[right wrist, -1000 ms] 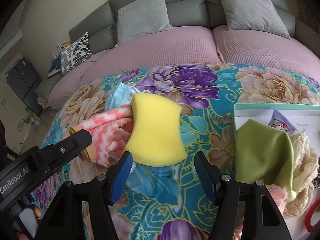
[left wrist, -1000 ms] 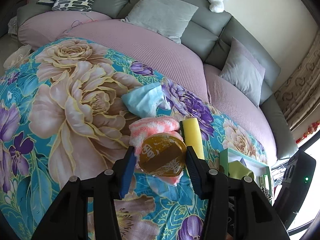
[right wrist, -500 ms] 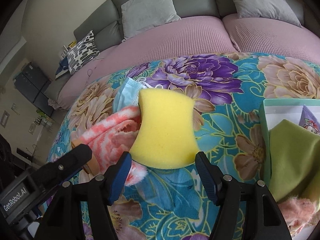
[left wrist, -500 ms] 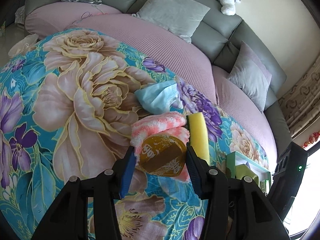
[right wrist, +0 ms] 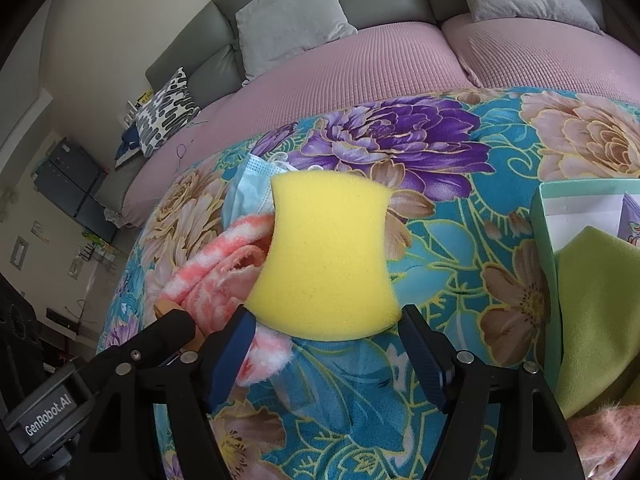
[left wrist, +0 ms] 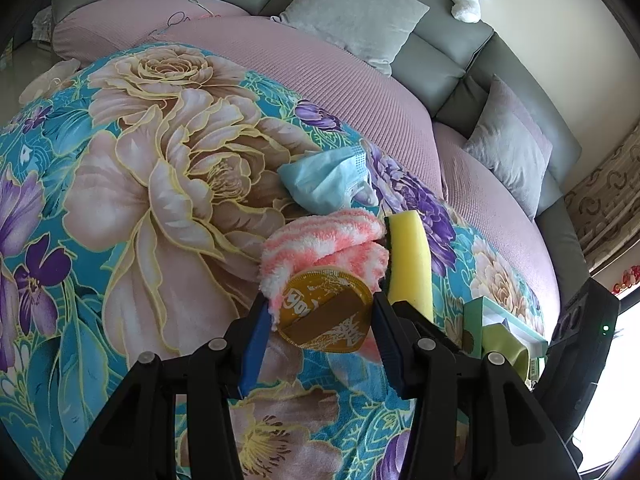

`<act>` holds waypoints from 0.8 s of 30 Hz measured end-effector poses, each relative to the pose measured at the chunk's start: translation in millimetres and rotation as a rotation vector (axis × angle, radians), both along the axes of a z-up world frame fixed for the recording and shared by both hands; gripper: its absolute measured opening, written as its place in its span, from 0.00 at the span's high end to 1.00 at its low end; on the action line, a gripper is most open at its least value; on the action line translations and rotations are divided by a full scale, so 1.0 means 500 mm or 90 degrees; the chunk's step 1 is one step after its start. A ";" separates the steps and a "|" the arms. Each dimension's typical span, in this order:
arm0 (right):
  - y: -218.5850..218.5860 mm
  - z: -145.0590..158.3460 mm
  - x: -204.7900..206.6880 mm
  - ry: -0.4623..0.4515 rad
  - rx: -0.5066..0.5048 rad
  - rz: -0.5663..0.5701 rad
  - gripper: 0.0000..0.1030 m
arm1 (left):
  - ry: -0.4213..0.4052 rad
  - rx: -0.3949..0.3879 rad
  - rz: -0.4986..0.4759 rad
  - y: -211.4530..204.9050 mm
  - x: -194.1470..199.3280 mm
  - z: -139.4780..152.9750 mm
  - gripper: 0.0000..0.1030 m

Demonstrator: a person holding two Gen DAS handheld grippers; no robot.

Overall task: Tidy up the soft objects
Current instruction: 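Lift the amber jar with the left tool while the right tool lifts the sponge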

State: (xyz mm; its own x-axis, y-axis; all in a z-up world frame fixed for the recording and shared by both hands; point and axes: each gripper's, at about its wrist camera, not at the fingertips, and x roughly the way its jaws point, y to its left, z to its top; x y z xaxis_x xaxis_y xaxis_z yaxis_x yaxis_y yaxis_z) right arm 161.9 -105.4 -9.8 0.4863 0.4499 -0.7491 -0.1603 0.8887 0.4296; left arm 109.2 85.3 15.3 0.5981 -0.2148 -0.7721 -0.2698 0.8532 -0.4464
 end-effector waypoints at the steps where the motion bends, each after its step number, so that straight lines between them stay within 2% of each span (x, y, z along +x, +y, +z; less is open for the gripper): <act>1: -0.001 0.001 -0.001 -0.002 0.002 -0.001 0.25 | 0.001 0.001 0.001 0.000 0.000 -0.001 0.50; 13: -0.024 0.017 -0.012 -0.022 0.010 -0.011 0.36 | 0.011 0.017 0.007 -0.005 0.000 -0.001 0.50; 24: -0.061 0.029 -0.027 -0.026 -0.019 -0.036 0.37 | 0.036 0.005 0.019 0.004 -0.005 -0.022 0.50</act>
